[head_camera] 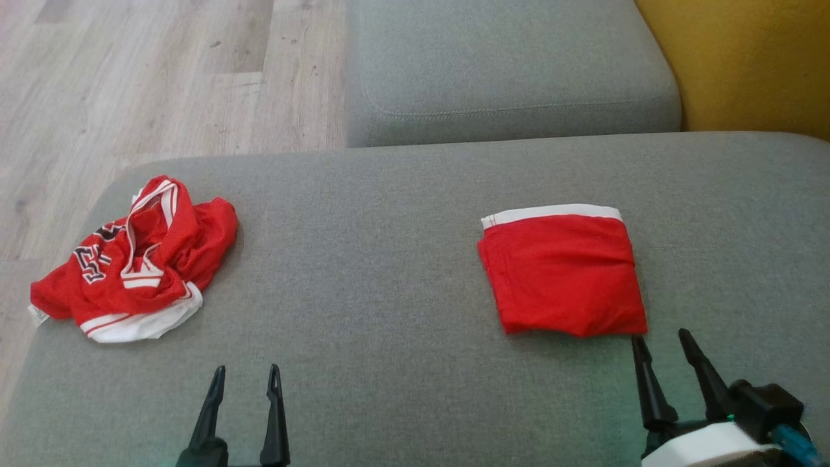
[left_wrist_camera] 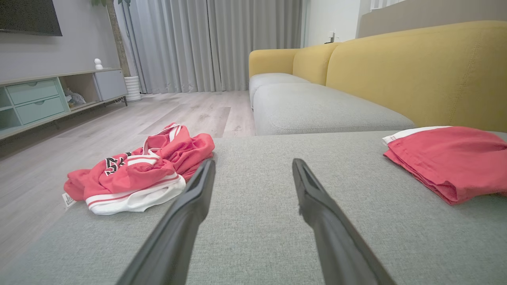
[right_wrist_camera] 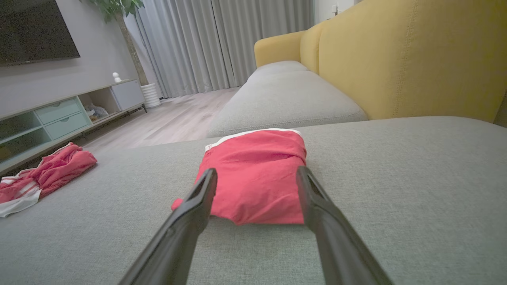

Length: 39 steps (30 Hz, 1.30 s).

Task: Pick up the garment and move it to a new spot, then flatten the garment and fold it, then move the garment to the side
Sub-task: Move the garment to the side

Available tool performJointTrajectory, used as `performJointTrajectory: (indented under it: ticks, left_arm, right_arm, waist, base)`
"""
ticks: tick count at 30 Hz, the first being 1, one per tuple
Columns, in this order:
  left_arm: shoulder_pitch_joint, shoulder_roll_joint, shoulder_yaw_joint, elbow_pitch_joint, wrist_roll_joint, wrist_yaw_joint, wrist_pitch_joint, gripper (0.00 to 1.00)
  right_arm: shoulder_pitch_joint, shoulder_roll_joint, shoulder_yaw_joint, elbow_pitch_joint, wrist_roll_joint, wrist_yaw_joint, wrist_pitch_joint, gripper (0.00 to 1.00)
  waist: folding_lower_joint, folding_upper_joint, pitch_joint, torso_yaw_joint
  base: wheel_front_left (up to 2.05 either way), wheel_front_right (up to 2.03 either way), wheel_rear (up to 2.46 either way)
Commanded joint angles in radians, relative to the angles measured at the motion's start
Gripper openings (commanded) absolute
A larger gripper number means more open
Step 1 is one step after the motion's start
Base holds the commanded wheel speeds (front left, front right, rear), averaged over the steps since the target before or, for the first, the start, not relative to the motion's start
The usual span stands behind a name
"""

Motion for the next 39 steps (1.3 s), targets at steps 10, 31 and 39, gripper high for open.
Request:
performJointTrajectory:
  ticks: [10,31,39]
  left_arm:
    - [-0.064,-0.006,0.016,-0.058,0.012,-0.02,-0.005,1.0]
    - [-0.243,-0.007,-0.057,-0.064,0.03,-0.003,-0.005,1.0]
    - [-0.277,-0.007,-0.051,-0.089,0.02,0.002,-0.005,1.0]
  right_arm:
    - [-0.137,-0.047,0.006,0.05,0.08,0.004,-0.014,1.0]
    - [-0.559,-0.286,0.275,0.366,0.541,0.004,0.264,0.0]
    - [-0.607,-0.47,0.315,0.334,0.598,0.004,0.247,0.0]
  waist:
    - [0.0,0.0,0.088,0.001]
    - [0.0,0.0,0.3,0.049]
    - [0.0,0.0,0.393,0.012]
  base:
    - [0.0,0.0,0.0]
    - [0.0,0.0,0.0]
    - [0.0,0.0,0.0]
